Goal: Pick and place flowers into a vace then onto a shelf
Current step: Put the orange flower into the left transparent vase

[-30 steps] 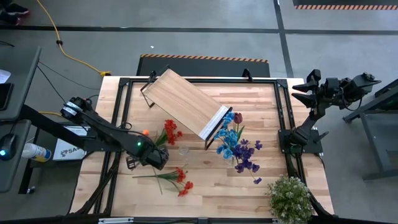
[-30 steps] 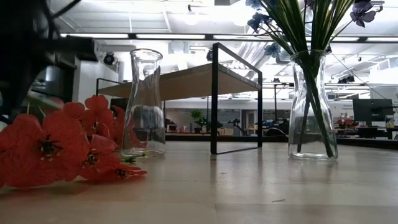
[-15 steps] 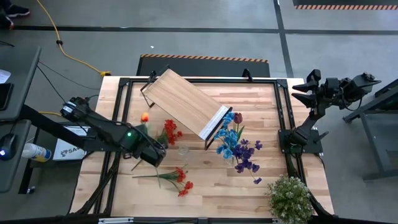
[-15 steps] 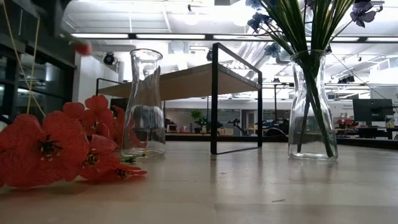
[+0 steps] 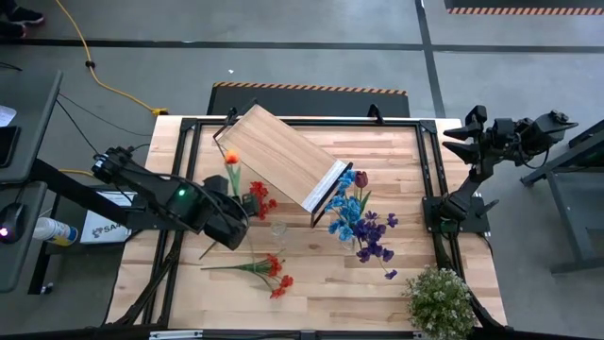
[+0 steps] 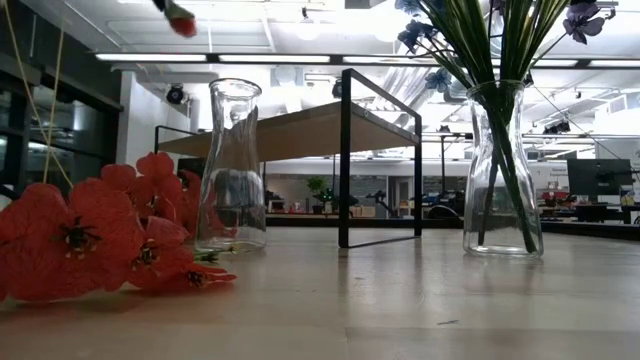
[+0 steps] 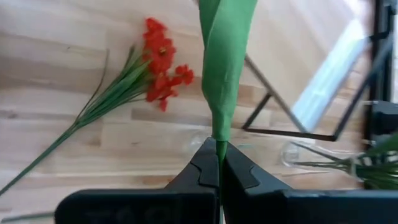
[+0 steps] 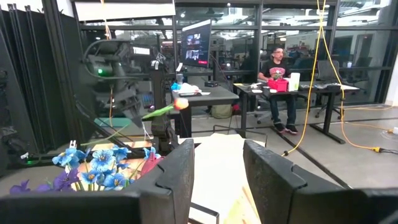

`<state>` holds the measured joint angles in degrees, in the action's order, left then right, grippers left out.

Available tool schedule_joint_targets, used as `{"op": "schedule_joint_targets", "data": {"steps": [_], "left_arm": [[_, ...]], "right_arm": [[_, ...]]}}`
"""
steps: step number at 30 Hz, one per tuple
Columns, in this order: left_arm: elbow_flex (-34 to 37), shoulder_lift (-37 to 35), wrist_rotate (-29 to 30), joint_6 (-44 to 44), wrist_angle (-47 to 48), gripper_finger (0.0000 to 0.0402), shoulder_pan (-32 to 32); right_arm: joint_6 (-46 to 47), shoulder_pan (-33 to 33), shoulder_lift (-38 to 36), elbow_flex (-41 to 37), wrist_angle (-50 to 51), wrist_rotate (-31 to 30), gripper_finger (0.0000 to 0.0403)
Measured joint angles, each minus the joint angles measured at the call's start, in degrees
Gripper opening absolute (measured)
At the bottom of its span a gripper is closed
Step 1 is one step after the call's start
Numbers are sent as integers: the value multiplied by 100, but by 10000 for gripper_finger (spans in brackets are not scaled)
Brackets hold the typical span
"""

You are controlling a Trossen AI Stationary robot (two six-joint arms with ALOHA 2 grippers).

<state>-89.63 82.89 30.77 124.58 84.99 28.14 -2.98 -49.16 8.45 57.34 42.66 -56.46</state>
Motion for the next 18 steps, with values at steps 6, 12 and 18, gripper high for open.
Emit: {"op": "schedule_joint_targets", "data": {"steps": [6, 12, 18], "left_arm": [[-127, 0, 492, -395, -67, 29, 0], [-177, 0, 1313, -1051, -440, 29, 0], [-177, 0, 2328, -2042, -936, 29, 0]], "right_arm": [[0, 1, 0, 0, -1, 2, 130], [2, -1, -1, 0, -2, 0, 130], [2, -1, -2, 0, -3, 1, 129]]}}
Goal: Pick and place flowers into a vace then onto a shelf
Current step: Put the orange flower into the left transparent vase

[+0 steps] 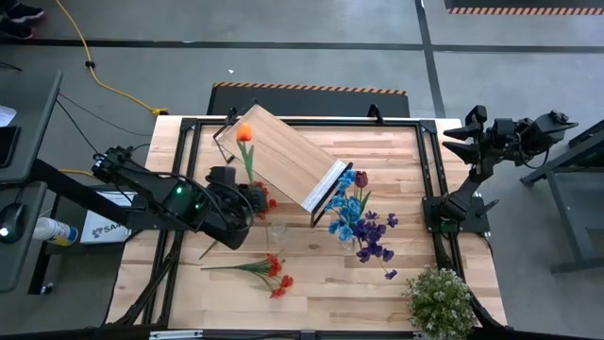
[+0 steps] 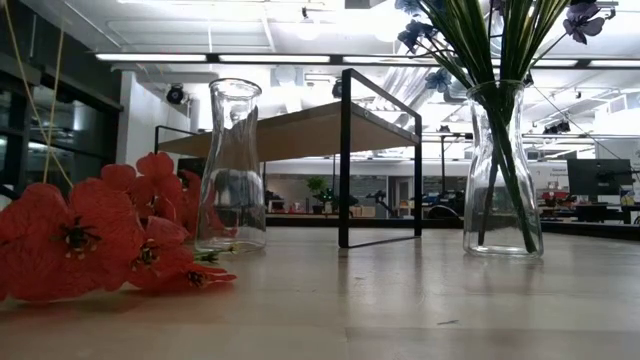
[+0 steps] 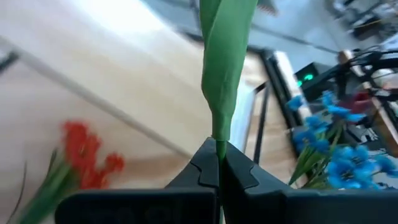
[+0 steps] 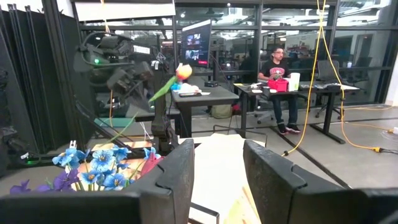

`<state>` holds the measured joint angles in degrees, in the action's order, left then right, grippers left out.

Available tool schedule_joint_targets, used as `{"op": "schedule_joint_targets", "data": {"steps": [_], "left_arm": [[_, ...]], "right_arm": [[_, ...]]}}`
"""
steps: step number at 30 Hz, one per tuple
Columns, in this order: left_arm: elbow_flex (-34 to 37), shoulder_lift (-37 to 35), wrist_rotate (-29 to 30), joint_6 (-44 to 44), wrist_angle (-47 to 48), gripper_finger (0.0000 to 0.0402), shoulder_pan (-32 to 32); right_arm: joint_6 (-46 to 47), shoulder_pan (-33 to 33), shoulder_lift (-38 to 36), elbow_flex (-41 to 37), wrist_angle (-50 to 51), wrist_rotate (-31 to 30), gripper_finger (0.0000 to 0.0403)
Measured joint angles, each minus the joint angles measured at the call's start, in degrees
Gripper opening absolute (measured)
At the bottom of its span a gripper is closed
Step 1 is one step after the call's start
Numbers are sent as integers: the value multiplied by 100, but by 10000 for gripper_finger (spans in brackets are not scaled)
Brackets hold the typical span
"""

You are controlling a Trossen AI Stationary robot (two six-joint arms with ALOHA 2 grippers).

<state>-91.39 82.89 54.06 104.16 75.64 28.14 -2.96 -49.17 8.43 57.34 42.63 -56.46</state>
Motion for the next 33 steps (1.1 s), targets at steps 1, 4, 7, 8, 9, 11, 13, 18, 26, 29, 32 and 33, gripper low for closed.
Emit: {"op": "schedule_joint_targets", "data": {"steps": [1, 4, 7, 8, 9, 11, 13, 18, 26, 29, 32, 33], "left_arm": [[0, 0, 130, -206, -84, 29, 0], [0, 0, 525, -907, -407, 29, 0], [0, 0, 895, -1601, -761, 29, 0], [0, 0, 992, -1800, -859, 29, -1], [0, 0, 1083, -1996, -966, 29, -1], [0, 0, 1253, -2433, -1134, 29, 0], [0, 57, 1434, -2912, -1360, 29, -2], [1, 341, 1805, -3545, -1637, 29, -4], [9, 897, 2224, -3495, -1711, 29, -2], [6, 1048, 2304, -3492, -1810, 29, -2], [13, 1150, 2318, -3490, -1828, 29, -2], [11, 1163, 2322, -3481, -1880, 29, -2]], "right_arm": [[0, 0, 0, 0, 0, 1, 129], [0, 1, 0, 0, 0, 0, 130], [0, 2, 2, 0, 0, 0, 130], [0, 1, 1, 0, 0, -1, 129], [0, 1, 0, 0, 0, 0, 129], [0, 2, 0, 0, 0, 1, 130], [0, 2, 0, 0, 0, -1, 130], [0, 0, 0, 0, 0, 1, 129], [0, 2, 0, 0, -1, 1, 129], [0, 2, 0, 0, -2, 1, 130], [0, 0, 0, 0, -2, 0, 130], [2, 2, 0, 0, -2, 1, 129]]}}
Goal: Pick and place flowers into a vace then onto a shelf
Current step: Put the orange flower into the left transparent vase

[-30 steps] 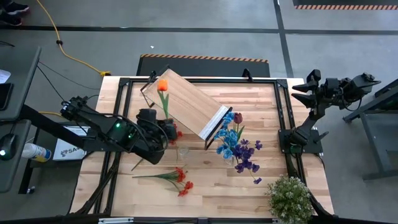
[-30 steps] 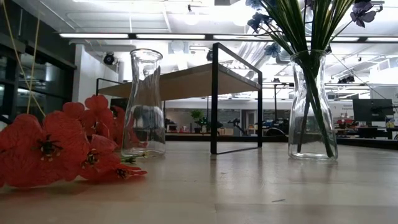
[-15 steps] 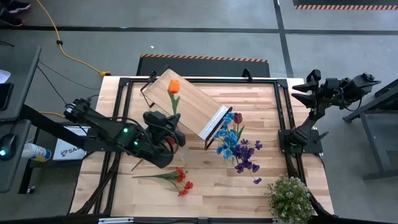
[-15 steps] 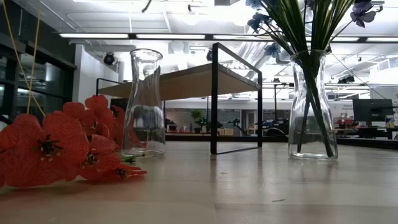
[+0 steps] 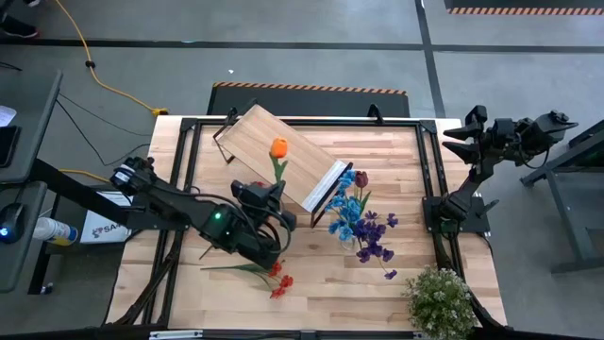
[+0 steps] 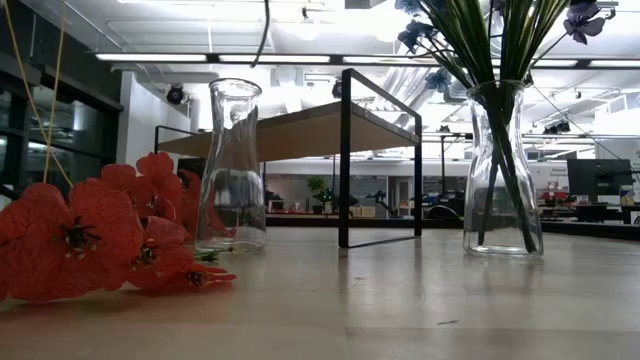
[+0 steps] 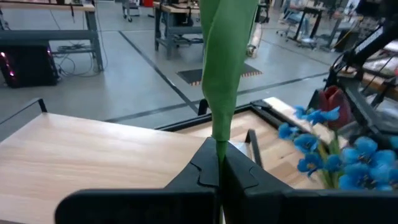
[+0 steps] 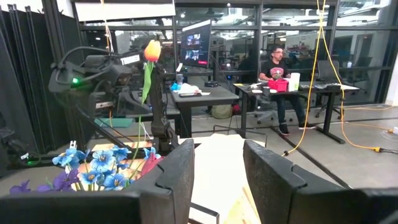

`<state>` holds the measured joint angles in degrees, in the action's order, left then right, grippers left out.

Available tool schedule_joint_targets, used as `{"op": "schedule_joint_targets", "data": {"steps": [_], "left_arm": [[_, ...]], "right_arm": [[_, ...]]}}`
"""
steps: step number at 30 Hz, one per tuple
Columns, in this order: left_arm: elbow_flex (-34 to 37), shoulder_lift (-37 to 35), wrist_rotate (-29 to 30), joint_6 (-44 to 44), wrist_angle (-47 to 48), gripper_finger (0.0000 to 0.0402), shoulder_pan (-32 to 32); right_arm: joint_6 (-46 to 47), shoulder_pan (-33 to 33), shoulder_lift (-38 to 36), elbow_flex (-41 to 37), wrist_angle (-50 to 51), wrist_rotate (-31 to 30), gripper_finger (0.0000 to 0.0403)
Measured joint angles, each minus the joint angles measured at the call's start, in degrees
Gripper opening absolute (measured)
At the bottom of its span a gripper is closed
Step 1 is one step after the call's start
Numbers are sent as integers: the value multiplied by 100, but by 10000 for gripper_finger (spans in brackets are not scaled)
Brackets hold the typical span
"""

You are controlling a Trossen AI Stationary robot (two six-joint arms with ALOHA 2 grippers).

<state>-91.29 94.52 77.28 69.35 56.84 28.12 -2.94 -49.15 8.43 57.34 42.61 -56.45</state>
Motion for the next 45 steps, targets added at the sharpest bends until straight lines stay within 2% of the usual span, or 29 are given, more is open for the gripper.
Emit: {"op": "schedule_joint_targets", "data": {"steps": [22, 35, 45], "left_arm": [[-6, 138, -4, 179, 213, 29, 190], [1, 155, -222, 319, 283, 29, 192], [436, 195, -343, 979, 267, 29, 192]], "right_arm": [[59, -2, 0, 2, -2, 0, 130], [157, 0, 0, 2, -2, 0, 130], [153, -2, 0, 2, -2, 0, 130]]}}
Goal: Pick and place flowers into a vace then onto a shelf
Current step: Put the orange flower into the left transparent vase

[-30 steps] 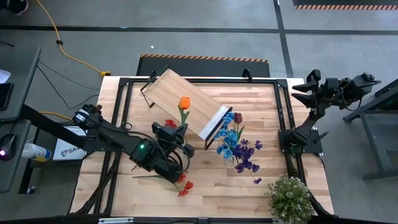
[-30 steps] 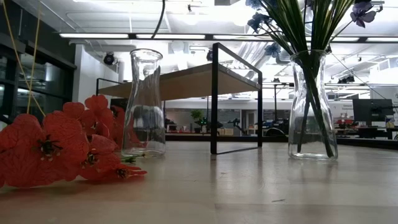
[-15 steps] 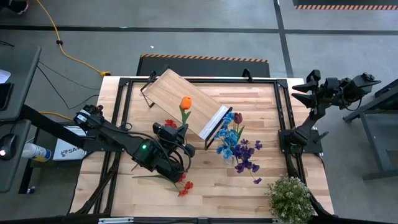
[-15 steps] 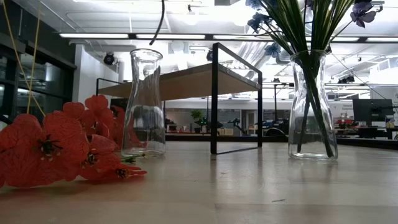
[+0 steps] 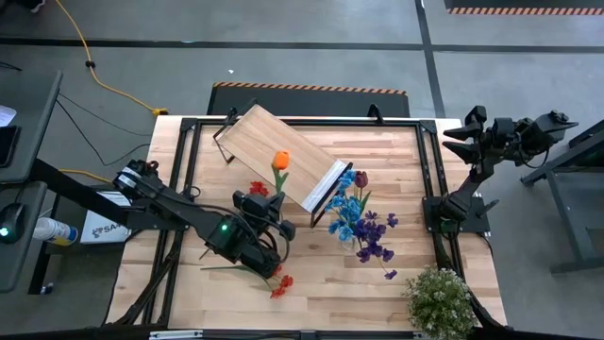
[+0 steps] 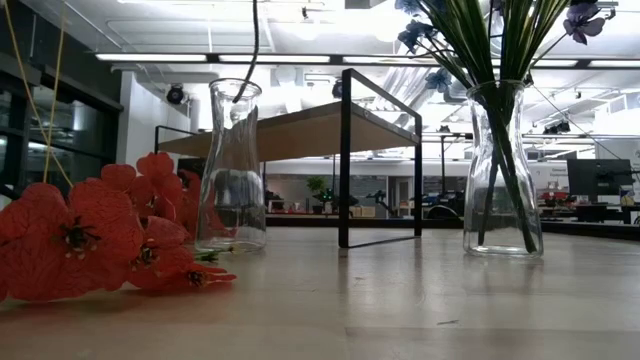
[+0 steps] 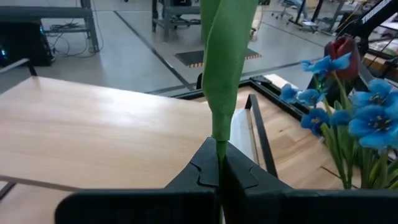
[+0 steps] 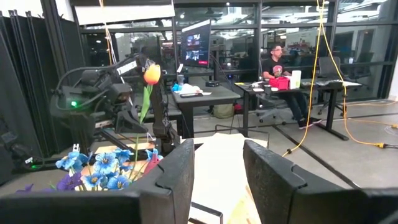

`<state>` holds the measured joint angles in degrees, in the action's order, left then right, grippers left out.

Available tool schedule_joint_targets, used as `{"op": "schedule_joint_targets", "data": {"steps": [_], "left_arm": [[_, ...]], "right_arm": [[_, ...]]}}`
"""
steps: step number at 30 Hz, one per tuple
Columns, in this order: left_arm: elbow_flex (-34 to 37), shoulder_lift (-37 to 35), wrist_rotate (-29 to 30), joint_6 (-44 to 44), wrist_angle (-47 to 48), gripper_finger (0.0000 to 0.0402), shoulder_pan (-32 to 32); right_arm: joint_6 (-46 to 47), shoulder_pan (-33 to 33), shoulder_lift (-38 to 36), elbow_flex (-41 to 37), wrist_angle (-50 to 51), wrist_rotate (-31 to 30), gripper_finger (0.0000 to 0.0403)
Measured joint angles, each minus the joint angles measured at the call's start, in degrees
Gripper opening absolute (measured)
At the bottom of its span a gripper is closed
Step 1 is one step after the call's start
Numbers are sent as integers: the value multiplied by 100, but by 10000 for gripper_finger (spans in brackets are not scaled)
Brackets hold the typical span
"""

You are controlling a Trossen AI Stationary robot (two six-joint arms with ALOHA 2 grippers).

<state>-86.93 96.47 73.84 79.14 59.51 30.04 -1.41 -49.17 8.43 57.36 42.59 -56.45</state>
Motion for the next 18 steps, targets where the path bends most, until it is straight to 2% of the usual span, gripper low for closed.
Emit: {"op": "schedule_joint_targets", "data": {"steps": [14, 18], "left_arm": [[58, -2, -304, 58, -66, 29, 46], [58, -2, -438, 63, -83, 40, 46]], "right_arm": [[-7, 0, 0, -2, 0, 0, 130], [-7, 0, 0, -2, 0, -1, 129]]}}
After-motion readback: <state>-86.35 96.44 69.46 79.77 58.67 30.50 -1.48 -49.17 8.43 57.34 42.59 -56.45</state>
